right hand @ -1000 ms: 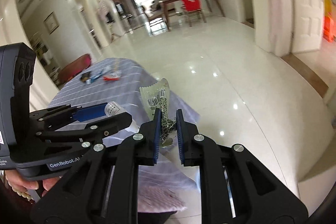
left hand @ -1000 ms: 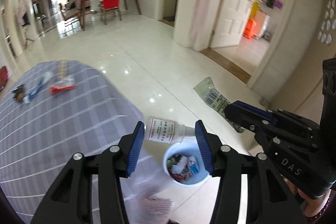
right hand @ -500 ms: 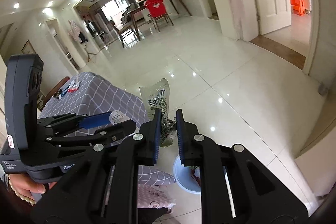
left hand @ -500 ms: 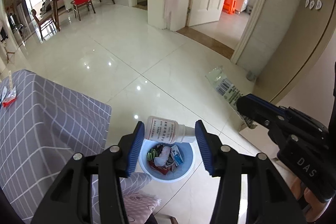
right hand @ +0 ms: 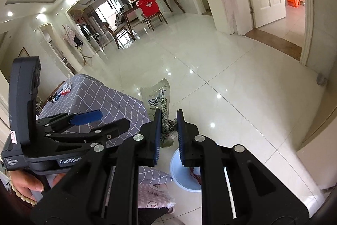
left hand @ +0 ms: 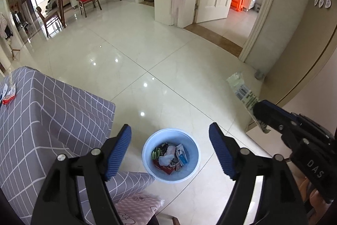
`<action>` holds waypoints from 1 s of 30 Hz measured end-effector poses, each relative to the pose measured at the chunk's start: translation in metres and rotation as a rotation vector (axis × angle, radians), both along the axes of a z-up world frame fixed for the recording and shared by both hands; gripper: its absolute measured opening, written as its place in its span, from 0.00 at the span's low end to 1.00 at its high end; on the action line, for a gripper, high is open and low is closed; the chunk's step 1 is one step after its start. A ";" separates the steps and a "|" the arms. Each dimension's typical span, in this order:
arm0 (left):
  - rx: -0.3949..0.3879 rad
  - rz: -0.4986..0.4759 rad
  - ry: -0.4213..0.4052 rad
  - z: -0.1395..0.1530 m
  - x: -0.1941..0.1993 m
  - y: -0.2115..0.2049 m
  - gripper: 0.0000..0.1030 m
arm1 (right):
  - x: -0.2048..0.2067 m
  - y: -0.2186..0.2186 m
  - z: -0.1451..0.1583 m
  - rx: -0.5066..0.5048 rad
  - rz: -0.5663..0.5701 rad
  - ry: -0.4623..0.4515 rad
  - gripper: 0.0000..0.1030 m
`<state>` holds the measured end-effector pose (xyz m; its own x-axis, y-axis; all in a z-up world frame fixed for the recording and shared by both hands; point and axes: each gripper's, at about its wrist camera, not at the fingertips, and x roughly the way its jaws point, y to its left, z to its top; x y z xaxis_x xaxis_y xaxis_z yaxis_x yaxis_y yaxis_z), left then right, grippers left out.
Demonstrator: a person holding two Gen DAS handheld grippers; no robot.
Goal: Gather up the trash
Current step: 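Carry bottle and wrapper over the blue bucket and open both tools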
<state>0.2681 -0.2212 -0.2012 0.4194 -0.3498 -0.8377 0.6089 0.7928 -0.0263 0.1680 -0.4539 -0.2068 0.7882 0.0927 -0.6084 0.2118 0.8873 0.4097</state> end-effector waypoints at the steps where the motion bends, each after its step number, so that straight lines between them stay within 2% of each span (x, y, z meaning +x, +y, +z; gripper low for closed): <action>1: 0.003 0.004 -0.008 0.001 -0.001 0.002 0.72 | 0.001 0.001 0.000 0.001 0.003 0.001 0.14; 25: 0.050 0.069 -0.118 0.016 0.005 0.030 0.72 | 0.023 0.012 -0.005 0.019 0.052 -0.004 0.14; 28: 0.051 0.076 -0.129 0.017 0.005 0.033 0.72 | 0.027 0.010 -0.006 0.021 0.040 -0.023 0.18; 30: 0.050 0.080 -0.131 0.018 0.005 0.035 0.72 | 0.029 0.007 -0.009 0.031 0.021 -0.028 0.32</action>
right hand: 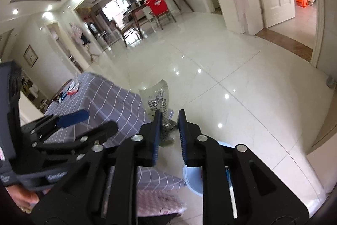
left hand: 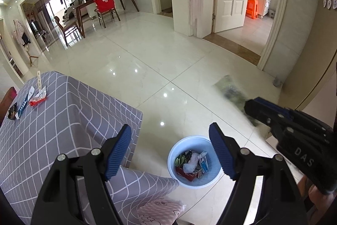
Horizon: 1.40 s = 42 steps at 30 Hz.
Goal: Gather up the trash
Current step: 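Carry bottle and wrapper over the blue bucket and open both tools, then grasp the blue-white tube with the left tool while the right tool grasps the red-white packet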
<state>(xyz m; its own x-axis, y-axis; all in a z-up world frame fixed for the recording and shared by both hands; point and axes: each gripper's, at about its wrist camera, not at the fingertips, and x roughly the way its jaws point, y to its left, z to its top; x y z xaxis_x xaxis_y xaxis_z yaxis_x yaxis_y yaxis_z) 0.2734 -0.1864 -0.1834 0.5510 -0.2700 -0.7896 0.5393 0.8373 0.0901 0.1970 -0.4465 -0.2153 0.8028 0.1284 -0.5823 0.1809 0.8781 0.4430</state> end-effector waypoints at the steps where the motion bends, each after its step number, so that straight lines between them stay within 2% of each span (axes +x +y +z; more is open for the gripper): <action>1: 0.001 0.003 -0.002 0.000 0.000 0.002 0.72 | 0.000 -0.001 -0.001 -0.008 -0.022 0.007 0.48; 2: 0.001 0.007 -0.005 0.001 0.001 0.004 0.74 | -0.001 -0.002 -0.001 -0.009 -0.023 0.002 0.53; 13: -0.010 0.020 -0.022 0.010 0.003 0.020 0.74 | -0.002 0.013 0.016 -0.033 0.001 -0.006 0.53; 21: -0.011 0.053 -0.071 0.026 0.009 0.060 0.75 | 0.017 0.055 0.040 -0.070 0.073 -0.036 0.53; 27: 0.002 0.142 -0.107 0.043 0.033 0.124 0.75 | 0.058 0.117 0.058 -0.128 0.194 -0.050 0.53; 32: -0.011 0.260 -0.114 0.051 0.065 0.194 0.75 | 0.101 0.176 0.062 -0.178 0.298 -0.039 0.53; 37: 0.006 0.342 -0.117 0.049 0.102 0.257 0.75 | 0.152 0.236 0.059 -0.237 0.393 -0.008 0.55; 42: 0.028 0.366 -0.086 0.037 0.140 0.294 0.75 | 0.199 0.278 0.052 -0.298 0.462 0.034 0.58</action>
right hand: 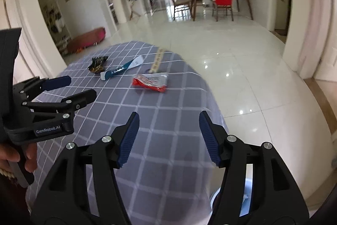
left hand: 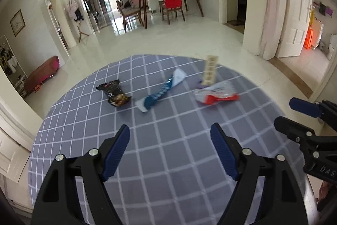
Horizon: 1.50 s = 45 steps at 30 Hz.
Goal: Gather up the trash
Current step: 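Grasp the blue-white tube with the left tool while the right tool grasps the red-white packet, then carry tube and packet over the blue bucket and open both tools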
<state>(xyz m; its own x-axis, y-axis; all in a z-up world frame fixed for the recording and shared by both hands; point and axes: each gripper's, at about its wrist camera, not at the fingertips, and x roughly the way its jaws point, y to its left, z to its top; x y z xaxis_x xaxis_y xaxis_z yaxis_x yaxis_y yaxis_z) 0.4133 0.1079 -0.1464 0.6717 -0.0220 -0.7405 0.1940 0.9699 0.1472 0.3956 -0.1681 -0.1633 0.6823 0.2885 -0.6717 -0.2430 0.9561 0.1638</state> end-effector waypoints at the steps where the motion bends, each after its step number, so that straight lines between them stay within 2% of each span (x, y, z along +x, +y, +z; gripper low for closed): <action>1: 0.011 0.000 -0.001 -0.002 0.007 0.003 0.75 | 0.009 0.007 -0.001 -0.012 0.009 0.004 0.58; 5: 0.054 -0.010 0.006 -0.010 0.028 0.011 0.75 | 0.037 0.036 -0.010 -0.072 0.059 0.023 0.59; 9: 0.098 0.003 0.017 -0.017 0.043 0.017 0.68 | 0.067 0.063 -0.022 -0.144 0.108 0.052 0.59; 13: 0.089 -0.004 0.026 -0.022 0.055 0.022 0.67 | 0.086 0.068 -0.027 -0.156 0.148 0.086 0.57; 14: 0.090 -0.019 0.027 -0.022 0.057 0.021 0.67 | 0.087 0.070 -0.028 -0.169 0.159 0.086 0.47; 15: 0.095 -0.034 0.024 -0.023 0.058 0.019 0.67 | 0.088 0.071 -0.028 -0.188 0.166 0.081 0.43; 16: 0.105 -0.044 0.021 -0.024 0.060 0.016 0.67 | 0.090 0.071 -0.027 -0.198 0.170 0.080 0.34; 20: 0.158 -0.092 -0.001 -0.027 0.068 -0.002 0.66 | 0.093 0.068 -0.026 -0.162 0.178 0.091 0.27; 22: 0.163 -0.099 0.003 -0.029 0.074 -0.007 0.60 | 0.092 0.064 -0.026 -0.153 0.177 0.089 0.27; 24: 0.140 -0.112 0.025 -0.032 0.079 -0.010 0.42 | 0.092 0.063 -0.026 -0.148 0.177 0.088 0.27; 27: 0.119 -0.126 0.039 -0.034 0.081 -0.016 0.23 | 0.089 0.063 -0.027 -0.145 0.183 0.085 0.26; 29: 0.107 -0.138 0.046 -0.035 0.080 -0.019 0.15 | 0.086 0.062 -0.027 -0.141 0.184 0.084 0.26; 31: 0.134 -0.136 0.033 -0.037 0.077 -0.022 0.11 | 0.085 0.062 -0.027 -0.130 0.183 0.085 0.25; 35: 0.125 -0.096 0.017 -0.033 0.066 -0.017 0.10 | 0.078 0.058 -0.024 -0.085 0.179 0.081 0.18; 41: 0.105 -0.047 -0.048 -0.011 0.028 -0.004 0.10 | 0.053 0.061 -0.017 -0.045 0.191 0.075 0.16; 45: 0.066 -0.021 -0.083 0.006 -0.004 0.005 0.10 | 0.032 0.064 -0.008 -0.019 0.212 0.069 0.15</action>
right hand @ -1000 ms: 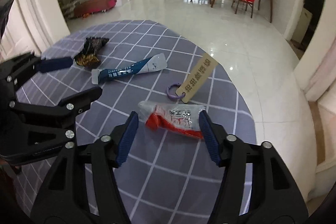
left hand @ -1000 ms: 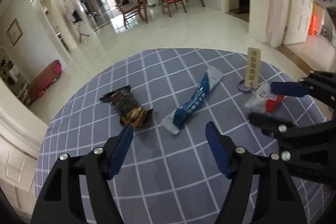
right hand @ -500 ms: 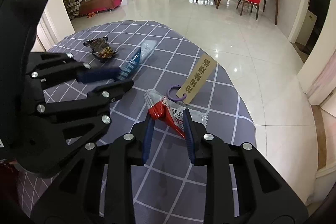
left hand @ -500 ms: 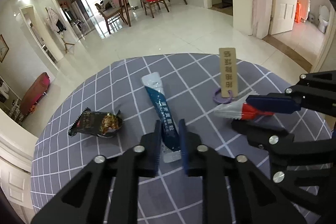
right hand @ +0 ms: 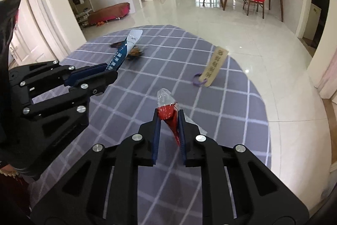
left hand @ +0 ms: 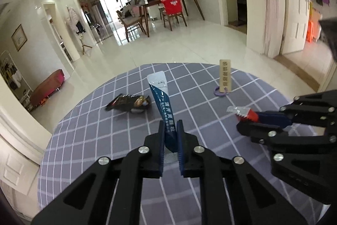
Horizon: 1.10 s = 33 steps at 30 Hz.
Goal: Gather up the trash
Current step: 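Carry tube and packet over the blue bucket and open both tools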
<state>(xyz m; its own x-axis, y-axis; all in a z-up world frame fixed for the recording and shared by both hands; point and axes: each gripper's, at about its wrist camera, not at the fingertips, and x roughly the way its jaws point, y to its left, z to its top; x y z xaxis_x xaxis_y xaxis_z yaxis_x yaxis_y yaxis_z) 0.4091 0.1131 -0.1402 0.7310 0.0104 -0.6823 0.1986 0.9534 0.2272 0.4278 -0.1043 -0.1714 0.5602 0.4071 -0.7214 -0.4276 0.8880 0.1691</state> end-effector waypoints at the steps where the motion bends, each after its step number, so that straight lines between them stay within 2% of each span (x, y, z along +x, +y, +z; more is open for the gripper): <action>1: -0.002 0.005 -0.016 0.005 -0.011 0.001 0.10 | -0.006 0.000 0.003 0.010 0.000 -0.005 0.15; 10: -0.043 -0.010 -0.079 0.040 -0.080 -0.006 0.10 | -0.072 -0.014 0.041 0.089 -0.014 -0.062 0.15; 17: -0.121 -0.103 -0.071 0.055 -0.122 -0.035 0.10 | -0.132 -0.063 0.057 0.136 -0.078 -0.092 0.15; 27: -0.216 -0.294 0.024 0.032 -0.160 -0.133 0.10 | -0.210 -0.178 0.044 0.181 -0.258 -0.098 0.15; 33: -0.190 -0.410 0.112 -0.003 -0.170 -0.213 0.10 | -0.239 -0.239 0.024 0.198 -0.374 -0.078 0.15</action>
<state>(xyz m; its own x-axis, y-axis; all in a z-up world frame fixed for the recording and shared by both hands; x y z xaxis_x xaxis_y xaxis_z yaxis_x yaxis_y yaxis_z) 0.2388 -0.0997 -0.1428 0.5702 -0.3971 -0.7192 0.5815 0.8135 0.0119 0.1887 -0.3428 -0.1469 0.7454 0.2923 -0.5992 -0.1007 0.9378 0.3321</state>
